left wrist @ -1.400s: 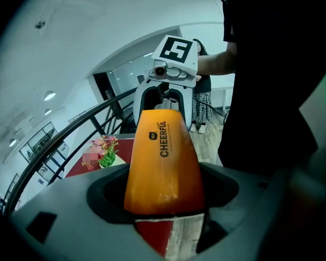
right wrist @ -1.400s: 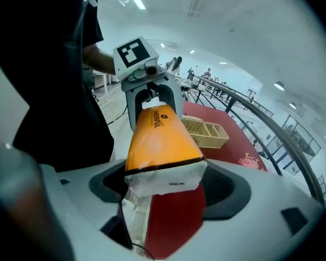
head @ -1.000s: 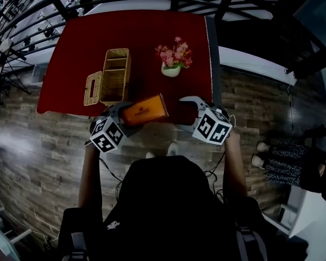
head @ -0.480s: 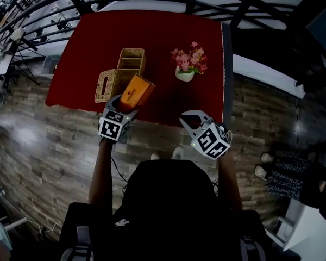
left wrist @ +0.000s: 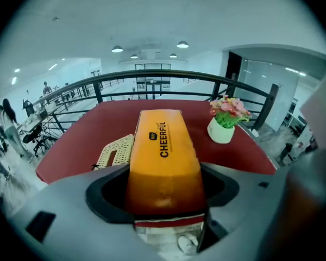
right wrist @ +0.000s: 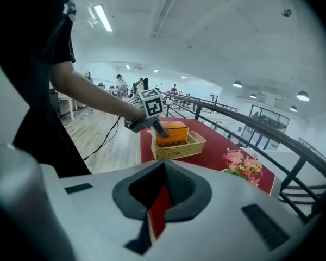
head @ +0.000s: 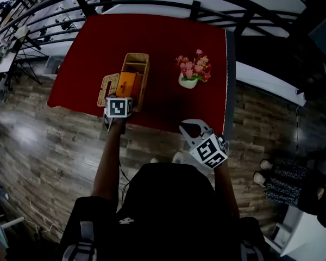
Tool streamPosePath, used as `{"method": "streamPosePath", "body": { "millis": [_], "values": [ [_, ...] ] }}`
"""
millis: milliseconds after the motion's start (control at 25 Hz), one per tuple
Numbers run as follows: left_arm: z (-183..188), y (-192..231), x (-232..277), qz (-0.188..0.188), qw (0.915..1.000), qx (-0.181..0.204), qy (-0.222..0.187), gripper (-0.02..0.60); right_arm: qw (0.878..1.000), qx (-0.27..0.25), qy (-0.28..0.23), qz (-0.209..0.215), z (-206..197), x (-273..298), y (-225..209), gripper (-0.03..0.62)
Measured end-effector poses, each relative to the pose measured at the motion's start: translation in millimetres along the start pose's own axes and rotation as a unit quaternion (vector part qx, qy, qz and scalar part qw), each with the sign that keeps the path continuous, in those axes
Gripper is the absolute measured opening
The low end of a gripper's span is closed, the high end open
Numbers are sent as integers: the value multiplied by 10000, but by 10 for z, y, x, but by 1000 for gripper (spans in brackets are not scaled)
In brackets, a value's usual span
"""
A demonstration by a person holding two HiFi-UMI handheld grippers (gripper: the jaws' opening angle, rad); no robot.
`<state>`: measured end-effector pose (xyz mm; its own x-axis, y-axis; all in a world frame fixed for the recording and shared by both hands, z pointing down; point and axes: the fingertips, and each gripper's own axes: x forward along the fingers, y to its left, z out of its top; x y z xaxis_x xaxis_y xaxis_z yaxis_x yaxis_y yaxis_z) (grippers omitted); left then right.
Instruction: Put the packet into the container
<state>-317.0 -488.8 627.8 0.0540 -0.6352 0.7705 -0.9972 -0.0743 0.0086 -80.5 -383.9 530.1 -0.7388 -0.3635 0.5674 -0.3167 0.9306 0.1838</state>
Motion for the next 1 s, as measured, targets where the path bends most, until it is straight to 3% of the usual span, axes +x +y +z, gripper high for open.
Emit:
{"method": "streamPosePath", "body": {
  "millis": [120,440,560,760,1000],
  "values": [
    [14,65,103,163,9994,-52,302,344,10000,-20,76,13,-30,-2,24,21],
    [-73,1,426,33,9978,-68,653,347,9998,-14,197,47,-119,7,77,21],
    [-100,0,492,0,9987,-126,500,364,9998,2,192,70,-140,-2,90,21],
    [48,-6,480,-137,9991,-337,-202,456,9998,-15,153,107,-129,1,98,21],
    [7,-105,347,-378,9987,-291,-205,456,9999,0,106,71,-137,19,85,21]
  ]
}}
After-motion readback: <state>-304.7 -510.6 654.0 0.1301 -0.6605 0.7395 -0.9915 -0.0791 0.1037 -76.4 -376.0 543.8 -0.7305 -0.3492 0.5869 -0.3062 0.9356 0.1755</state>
